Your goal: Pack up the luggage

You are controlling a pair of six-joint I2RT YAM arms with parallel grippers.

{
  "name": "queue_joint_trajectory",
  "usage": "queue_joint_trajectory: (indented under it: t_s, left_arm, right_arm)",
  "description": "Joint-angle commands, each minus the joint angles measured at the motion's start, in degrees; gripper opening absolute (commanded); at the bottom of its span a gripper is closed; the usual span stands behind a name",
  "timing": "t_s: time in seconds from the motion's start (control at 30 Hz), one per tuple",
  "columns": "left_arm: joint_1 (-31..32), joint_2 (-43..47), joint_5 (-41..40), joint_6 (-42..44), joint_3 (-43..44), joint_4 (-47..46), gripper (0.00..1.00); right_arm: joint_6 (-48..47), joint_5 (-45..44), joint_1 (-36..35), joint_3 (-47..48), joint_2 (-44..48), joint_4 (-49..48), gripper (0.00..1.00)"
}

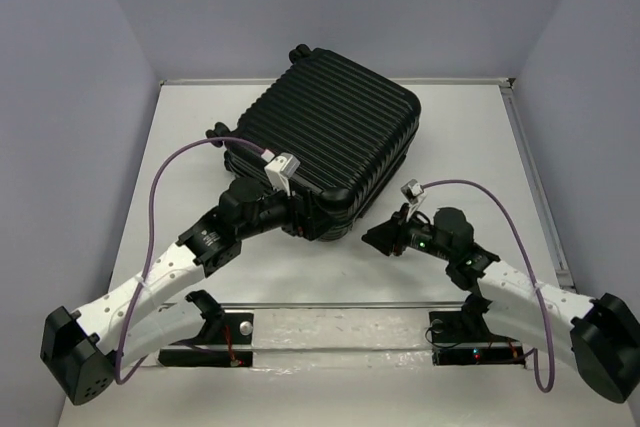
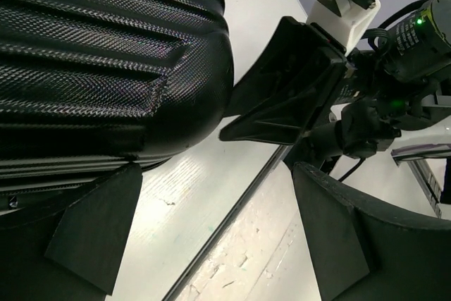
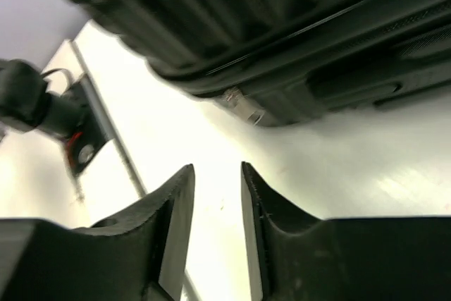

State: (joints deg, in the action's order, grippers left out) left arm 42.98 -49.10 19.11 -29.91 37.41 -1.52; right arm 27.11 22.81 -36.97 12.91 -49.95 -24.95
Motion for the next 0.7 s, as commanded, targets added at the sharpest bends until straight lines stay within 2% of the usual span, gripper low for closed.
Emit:
queue_joint_trajectory:
  t_s: [0.0, 0.2, 0.47, 0.67]
  left_arm:
    - [0.96, -3.10, -0.48, -0.50, 0.47, -5.77, 0.99]
    - [1.23, -4.86, -1.45, -0.76, 1.35, -6.83, 0.99]
    - [1.49, -5.92, -1.53, -0.67, 1.44, -6.83, 0.99]
    - [1.67, -6.18, -1.89, -1.03, 1.61, -7.01, 0.99]
  right_arm:
    - [-4.08, -6.28, -3.71, 2.12, -6.19, -12.66, 0.41]
    - [-7.51, -10.84, -4.34, 4.58, -14.80, -18.29, 0.42]
    - [-11.02, -13.84, -4.86, 6.16, -20.52, -21.37, 0.42]
    - [-9.62, -11.12, -4.86, 6.69, -25.36, -26.28, 0.40]
